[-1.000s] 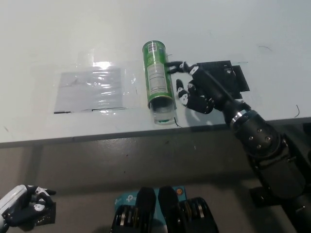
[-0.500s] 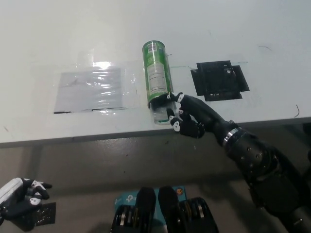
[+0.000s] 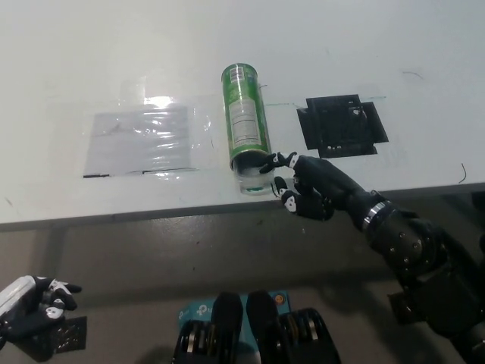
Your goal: The robot uses its right hand finger to pull out the chips tray kept inside a container in the middle of the desk
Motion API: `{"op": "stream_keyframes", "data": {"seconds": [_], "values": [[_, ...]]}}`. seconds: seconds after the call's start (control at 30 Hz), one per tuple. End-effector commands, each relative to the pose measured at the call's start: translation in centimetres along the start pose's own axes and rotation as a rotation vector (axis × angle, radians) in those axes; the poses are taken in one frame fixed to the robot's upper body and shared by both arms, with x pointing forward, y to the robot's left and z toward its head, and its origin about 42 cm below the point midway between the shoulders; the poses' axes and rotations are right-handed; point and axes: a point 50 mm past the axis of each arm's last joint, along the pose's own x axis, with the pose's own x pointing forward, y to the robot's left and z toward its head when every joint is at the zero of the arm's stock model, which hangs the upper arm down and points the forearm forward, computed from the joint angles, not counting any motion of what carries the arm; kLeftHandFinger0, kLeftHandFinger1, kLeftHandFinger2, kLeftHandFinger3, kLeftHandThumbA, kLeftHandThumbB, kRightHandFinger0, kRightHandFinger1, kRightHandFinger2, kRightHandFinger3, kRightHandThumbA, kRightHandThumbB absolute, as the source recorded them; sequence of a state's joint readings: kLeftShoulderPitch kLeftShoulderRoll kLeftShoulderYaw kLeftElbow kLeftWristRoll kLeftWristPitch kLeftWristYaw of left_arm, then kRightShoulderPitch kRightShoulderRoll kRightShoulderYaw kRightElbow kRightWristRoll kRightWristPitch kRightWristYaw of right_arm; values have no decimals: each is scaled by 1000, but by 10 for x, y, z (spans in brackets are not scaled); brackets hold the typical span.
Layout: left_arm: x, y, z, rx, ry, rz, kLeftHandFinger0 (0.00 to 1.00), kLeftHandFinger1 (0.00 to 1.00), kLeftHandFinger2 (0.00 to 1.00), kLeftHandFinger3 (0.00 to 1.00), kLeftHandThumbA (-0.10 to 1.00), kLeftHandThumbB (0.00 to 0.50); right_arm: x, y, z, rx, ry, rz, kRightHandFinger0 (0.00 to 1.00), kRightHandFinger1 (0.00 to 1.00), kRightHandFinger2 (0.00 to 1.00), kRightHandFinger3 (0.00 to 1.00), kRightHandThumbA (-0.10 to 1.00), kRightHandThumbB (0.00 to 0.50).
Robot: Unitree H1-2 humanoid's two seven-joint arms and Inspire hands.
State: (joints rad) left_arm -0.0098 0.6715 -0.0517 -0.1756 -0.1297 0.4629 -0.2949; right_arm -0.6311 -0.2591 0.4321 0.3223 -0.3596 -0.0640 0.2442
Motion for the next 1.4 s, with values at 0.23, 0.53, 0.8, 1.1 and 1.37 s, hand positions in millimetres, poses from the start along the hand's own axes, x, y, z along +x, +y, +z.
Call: {"op": "stream_keyframes", "data": {"seconds": [0.23, 0.53, 0.8, 1.1, 1.37], "values": [[-15, 16, 11, 34, -21, 3, 645, 662, 761, 908, 116, 0, 17, 31, 10, -21, -83, 15, 0, 3, 773, 807, -100, 185], [-14, 17, 15, 48, -31, 1, 651, 662, 742, 898, 133, 0, 23, 66, 22, -1, -116, 91, 0, 79, 859, 879, -100, 152], [-14, 17, 15, 41, -31, 6, 643, 651, 726, 885, 132, 0, -3, 76, 20, -14, -111, 104, 0, 34, 792, 855, -100, 178], [-14, 15, 11, 27, -26, 11, 640, 653, 736, 883, 120, 0, -38, 82, 11, -38, -67, 119, 28, 84, 799, 849, -100, 161], [-14, 14, 10, 22, -22, 16, 640, 645, 734, 896, 113, 0, -50, 81, 8, -42, -60, 109, 0, 44, 786, 885, -100, 169]]}}
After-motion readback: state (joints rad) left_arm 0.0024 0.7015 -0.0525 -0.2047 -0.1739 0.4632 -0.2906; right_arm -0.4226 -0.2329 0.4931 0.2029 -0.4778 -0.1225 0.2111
